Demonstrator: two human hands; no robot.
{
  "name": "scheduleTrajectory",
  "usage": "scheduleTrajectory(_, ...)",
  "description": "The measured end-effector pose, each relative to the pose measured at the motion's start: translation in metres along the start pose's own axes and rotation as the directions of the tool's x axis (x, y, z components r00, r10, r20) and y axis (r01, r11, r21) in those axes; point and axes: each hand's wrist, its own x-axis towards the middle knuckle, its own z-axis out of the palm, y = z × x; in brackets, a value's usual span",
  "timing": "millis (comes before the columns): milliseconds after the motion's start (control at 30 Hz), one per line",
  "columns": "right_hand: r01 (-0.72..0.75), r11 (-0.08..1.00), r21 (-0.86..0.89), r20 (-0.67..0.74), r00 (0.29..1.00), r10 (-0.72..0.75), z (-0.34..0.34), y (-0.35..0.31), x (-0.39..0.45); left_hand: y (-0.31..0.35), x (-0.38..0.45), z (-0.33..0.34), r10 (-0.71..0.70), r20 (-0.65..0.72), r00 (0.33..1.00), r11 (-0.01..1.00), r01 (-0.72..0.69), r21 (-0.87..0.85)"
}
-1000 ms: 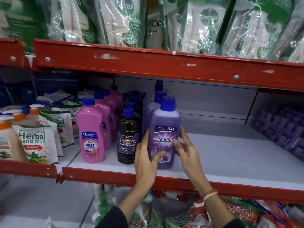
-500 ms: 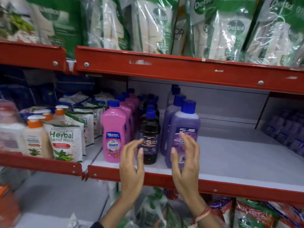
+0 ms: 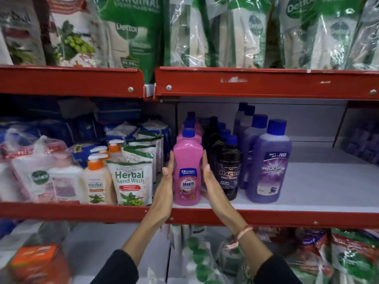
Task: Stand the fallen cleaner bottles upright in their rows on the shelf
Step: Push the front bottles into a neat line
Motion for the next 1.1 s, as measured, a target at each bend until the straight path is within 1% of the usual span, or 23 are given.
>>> scheduleTrajectory(167,-0.022,0.991,-0.131,0.007,1.000,0.023,0.000,-0.005,-0.018,0.003,-0.018,-0.007,-0.020,0.033,0.999,1.000,0.020,0.014)
scheduleTrajectory(267,-0.027,0.988,-0.151,-0.005,1.000,0.027,-0.001,-0.008,-0.024,0.008,-0.024,-0.009,-0.043,0.023,0.999,0.999,0.042,0.035)
scheduleTrajectory(333,-0.052,0.986,-0.158,-0.015,0.999,0.050,-0.001,-0.011,-0.027,0.009,-0.026,-0.012,-0.033,0.036,0.999,0.996,0.029,0.082)
scheduleTrajectory(400,-0.056,0.984,-0.171,-0.024,0.998,0.053,-0.001,-0.013,-0.029,0.005,-0.026,-0.012,-0.026,0.044,0.999,0.996,0.023,0.082)
scheduleTrajectory(433,-0.047,0.982,-0.185,-0.029,0.999,0.042,-0.002,-0.013,-0.030,0.003,-0.028,-0.010,-0.002,0.025,1.000,0.994,0.000,0.106)
scheduleTrajectory(467,-0.031,0.979,-0.203,-0.048,0.999,0.021,-0.003,-0.013,-0.032,0.002,-0.030,-0.006,0.043,-0.048,0.998,0.984,-0.034,0.175)
scheduleTrajectory(500,-0.010,0.974,-0.227,-0.106,0.994,-0.015,-0.006,-0.012,-0.034,0.001,-0.034,0.000,0.118,-0.169,0.979,0.959,-0.069,0.275)
scheduleTrajectory(533,0.012,0.968,-0.250,-0.206,0.976,-0.066,-0.010,-0.011,-0.036,0.000,-0.038,0.003,0.239,-0.295,0.925,0.919,-0.117,0.377)
scheduleTrajectory(567,0.038,0.959,-0.282,-0.320,0.938,-0.131,-0.017,-0.010,-0.039,-0.001,-0.041,0.008,0.367,-0.385,0.847,0.881,-0.183,0.436)
scheduleTrajectory(600,0.061,0.944,-0.324,-0.419,0.885,-0.201,-0.025,-0.009,-0.041,-0.001,-0.042,0.013,0.445,-0.408,0.797,0.857,-0.246,0.454)
scheduleTrajectory(633,0.072,0.929,-0.364,-0.481,0.839,-0.254,-0.034,-0.007,-0.042,0.002,-0.041,0.022,0.484,-0.370,0.793,0.841,-0.305,0.447)
scheduleTrajectory(667,0.072,0.923,-0.379,-0.505,0.820,-0.271,-0.043,-0.004,-0.042,0.003,-0.039,0.033,0.487,-0.292,0.823,0.836,-0.342,0.429)
scheduleTrajectory(700,0.060,0.927,-0.369,-0.500,0.828,-0.253,-0.051,-0.001,-0.042,0.005,-0.037,0.047,0.446,-0.203,0.872,0.848,-0.340,0.406)
scheduleTrajectory(733,0.042,0.937,-0.345,-0.467,0.858,-0.211,-0.058,0.002,-0.040,0.006,-0.035,0.063,0.368,-0.124,0.921,0.875,-0.298,0.382)
scheduleTrajectory(767,0.021,0.947,-0.322,-0.420,0.893,-0.162,-0.063,0.006,-0.038,0.004,-0.033,0.077,0.272,-0.061,0.960,0.904,-0.234,0.358)
scheduleTrajectory(800,0.001,0.953,-0.303,-0.375,0.919,-0.120,-0.068,0.008,-0.036,0.000,-0.028,0.090,0.172,-0.030,0.985,0.930,-0.152,0.335)
scheduleTrajectory(867,-0.011,0.965,-0.263,-0.304,0.950,-0.072,-0.074,0.012,-0.031,-0.009,-0.016,0.105,0.006,-0.017,1.000,0.953,0.000,0.302)
scheduleTrajectory(933,-0.015,0.979,-0.204,-0.245,0.969,-0.037,-0.079,0.012,-0.026,-0.008,-0.004,0.112,-0.088,-0.032,0.996,0.966,0.093,0.241)
scheduleTrajectory(1000,-0.033,0.981,-0.189,-0.205,0.979,-0.007,-0.084,0.011,-0.026,-0.004,0.002,0.115,-0.122,-0.043,0.992,0.978,0.128,0.167)
scheduleTrajectory(1100,-0.055,0.977,-0.205,-0.164,0.986,0.021,-0.087,0.010,-0.036,-0.002,-0.008,0.117,-0.108,-0.068,0.992,0.973,0.120,0.197)
